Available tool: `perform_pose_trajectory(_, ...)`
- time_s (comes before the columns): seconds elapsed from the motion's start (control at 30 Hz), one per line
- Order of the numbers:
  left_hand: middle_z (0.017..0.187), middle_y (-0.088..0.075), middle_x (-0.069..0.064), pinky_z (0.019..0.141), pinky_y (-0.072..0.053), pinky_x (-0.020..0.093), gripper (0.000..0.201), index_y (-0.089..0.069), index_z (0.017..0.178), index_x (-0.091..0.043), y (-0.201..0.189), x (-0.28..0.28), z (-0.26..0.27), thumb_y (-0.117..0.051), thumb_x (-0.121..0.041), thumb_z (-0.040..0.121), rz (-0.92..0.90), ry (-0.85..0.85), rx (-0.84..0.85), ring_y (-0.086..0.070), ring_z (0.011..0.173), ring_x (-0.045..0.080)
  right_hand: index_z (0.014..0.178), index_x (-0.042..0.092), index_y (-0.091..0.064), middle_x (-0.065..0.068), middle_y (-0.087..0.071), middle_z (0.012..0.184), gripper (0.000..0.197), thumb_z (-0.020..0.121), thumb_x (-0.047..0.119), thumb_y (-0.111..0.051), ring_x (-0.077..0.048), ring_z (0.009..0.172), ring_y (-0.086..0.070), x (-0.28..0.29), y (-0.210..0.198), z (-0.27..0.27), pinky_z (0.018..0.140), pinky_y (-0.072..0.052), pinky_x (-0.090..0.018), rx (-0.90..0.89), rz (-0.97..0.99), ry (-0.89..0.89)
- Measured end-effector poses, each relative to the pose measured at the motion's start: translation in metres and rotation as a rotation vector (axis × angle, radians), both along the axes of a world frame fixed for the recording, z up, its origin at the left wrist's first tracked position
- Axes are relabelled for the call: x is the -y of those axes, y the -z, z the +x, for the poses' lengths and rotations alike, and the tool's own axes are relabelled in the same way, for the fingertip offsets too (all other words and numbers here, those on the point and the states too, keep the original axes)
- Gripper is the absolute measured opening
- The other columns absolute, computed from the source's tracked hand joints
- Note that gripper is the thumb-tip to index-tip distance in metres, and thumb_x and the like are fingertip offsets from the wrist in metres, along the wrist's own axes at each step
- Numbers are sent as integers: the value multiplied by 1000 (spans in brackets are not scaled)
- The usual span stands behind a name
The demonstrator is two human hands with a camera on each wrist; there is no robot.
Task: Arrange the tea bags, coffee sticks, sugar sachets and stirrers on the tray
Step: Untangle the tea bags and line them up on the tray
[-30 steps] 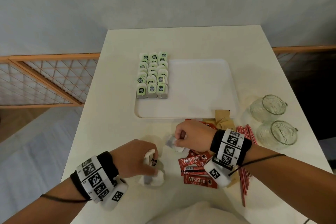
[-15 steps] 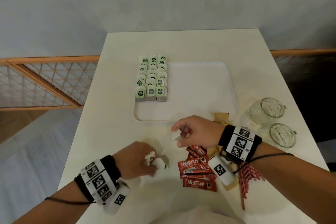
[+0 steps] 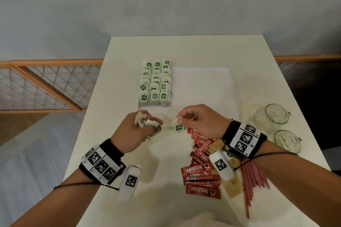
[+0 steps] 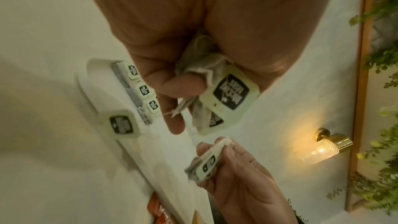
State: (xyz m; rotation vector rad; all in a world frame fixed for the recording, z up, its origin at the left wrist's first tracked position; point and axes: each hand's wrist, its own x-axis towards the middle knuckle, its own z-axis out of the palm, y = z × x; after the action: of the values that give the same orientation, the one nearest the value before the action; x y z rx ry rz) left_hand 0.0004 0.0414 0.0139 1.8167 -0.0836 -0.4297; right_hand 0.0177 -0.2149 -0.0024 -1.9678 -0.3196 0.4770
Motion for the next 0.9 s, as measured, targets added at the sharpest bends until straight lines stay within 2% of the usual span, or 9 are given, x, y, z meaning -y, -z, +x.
perform_pose_trajectory(0.07,79,-67,22,51,-40,29,18,-48,70,-11,3,1,3,-66,-15,69,10,-37,16,-56,62,27,105,13,-74,-7,-75,94,15,99,23,-64,-26,85,-70,-3,-3,3,81,-56,-37,-25,59,12)
perform_pose_trajectory(0.23,71,-66,7,52,-43,28,24,-66,88,-23,5,10,7,-64,-9,69,-85,-95,-22,-62,67,28,107,10,-72,-7,-74,92,17,99,22,-64,-19,76,-63,-15,-5,10,69,-55,-36,-12,126,71)
perform_pose_trajectory(0.37,75,-70,10,68,-57,57,27,-70,96,-19,3,16,6,-76,-23,69,-94,-71,7,-70,70,30,108,8,-71,-5,-73,95,17,100,20,-63,-13,76,-64,-25,-6,14,66,-58,-34,-1,160,106)
perform_pose_trajectory(0.47,85,-72,13,65,-56,44,33,-72,97,-15,4,18,6,-79,-36,73,-20,-49,71,-67,72,22,106,8,-71,-7,-72,96,15,100,18,-62,-9,76,-64,-30,-7,14,65,-59,-31,2,179,122)
perform_pose_trajectory(0.57,72,-70,6,56,-49,31,17,-73,84,-14,4,21,5,-76,-31,80,17,-63,83,-61,64,16,102,6,-70,-19,-70,96,15,100,19,-63,-13,75,-63,-36,-7,13,65,-61,-34,5,179,122)
perform_pose_trajectory(0.63,64,-70,4,51,-44,29,21,-69,74,-10,3,19,6,-73,-29,82,42,-74,90,-58,58,21,101,5,-70,-24,-68,96,17,100,21,-63,-16,74,-63,-39,-6,13,67,-61,-37,-6,170,108)
perform_pose_trajectory(0.7,65,-71,10,51,-43,34,26,-68,71,-5,3,15,7,-72,-23,88,54,-57,85,-57,58,30,103,7,-70,-21,-70,97,19,100,24,-63,-20,77,-66,-38,-5,13,69,-60,-36,-34,140,66)
perform_pose_trajectory(0.77,66,-71,15,51,-43,33,26,-67,73,-2,4,8,9,-70,-19,93,63,-61,65,-55,57,27,99,9,-70,-15,-73,92,17,98,25,-65,-20,79,-69,-38,-2,13,70,-56,-31,-51,89,18)
perform_pose_trajectory(0.9,72,-74,13,52,-48,30,15,-71,83,-9,7,-4,13,-70,-22,91,86,-100,39,-62,62,21,83,21,-68,2,-68,75,14,97,26,-67,-7,70,-66,-42,2,16,64,-50,-20,-32,8,28)
